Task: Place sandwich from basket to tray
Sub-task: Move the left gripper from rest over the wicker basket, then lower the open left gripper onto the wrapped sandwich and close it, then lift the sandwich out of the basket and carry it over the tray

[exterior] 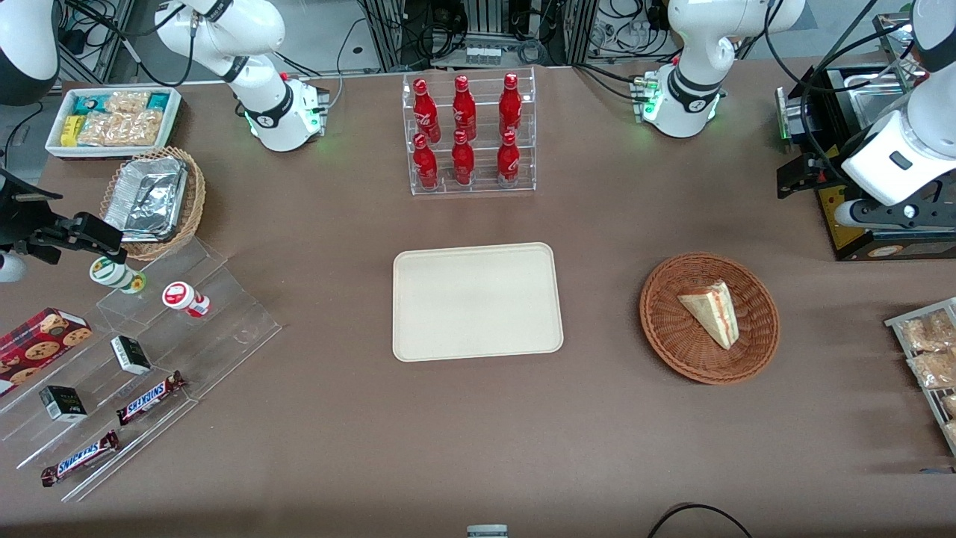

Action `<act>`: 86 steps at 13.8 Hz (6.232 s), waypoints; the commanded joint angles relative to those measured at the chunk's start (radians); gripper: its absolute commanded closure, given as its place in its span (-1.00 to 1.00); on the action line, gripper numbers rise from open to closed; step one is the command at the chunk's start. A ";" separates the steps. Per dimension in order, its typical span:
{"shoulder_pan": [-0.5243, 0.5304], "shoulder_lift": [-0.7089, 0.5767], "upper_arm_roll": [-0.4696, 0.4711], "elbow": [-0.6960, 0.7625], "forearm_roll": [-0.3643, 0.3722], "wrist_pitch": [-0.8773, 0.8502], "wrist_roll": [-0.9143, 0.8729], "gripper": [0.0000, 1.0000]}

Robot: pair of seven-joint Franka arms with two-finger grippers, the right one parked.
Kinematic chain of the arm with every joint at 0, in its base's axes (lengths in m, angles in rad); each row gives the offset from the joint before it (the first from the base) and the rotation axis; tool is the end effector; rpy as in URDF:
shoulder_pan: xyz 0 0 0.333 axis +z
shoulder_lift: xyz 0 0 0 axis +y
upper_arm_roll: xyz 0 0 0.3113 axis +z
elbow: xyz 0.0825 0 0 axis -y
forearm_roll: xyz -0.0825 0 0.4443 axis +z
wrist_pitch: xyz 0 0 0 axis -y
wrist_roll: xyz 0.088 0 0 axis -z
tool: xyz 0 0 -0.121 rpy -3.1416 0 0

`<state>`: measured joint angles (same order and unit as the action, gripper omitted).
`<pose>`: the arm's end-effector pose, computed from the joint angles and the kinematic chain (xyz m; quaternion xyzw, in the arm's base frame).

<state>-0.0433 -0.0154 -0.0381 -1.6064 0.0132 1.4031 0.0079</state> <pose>0.5856 -0.0461 0.5837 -0.9946 0.0439 0.0935 0.0103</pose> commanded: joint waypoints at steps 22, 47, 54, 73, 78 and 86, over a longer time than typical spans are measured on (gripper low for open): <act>-0.001 -0.002 0.006 -0.590 0.002 0.729 -0.150 -1.00; -0.003 0.253 0.004 -0.587 -0.035 1.016 -0.802 -1.00; -0.004 0.270 0.004 -0.590 -0.035 0.999 -0.801 0.93; -0.371 0.368 -0.109 -0.228 0.001 0.697 -0.686 1.00; -0.501 0.520 -0.111 -0.040 0.002 0.659 -0.805 1.00; -0.639 0.735 -0.108 0.218 0.001 0.648 -0.953 1.00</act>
<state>-0.6608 0.6658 -0.1591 -1.4844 -0.0001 2.0828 -0.9172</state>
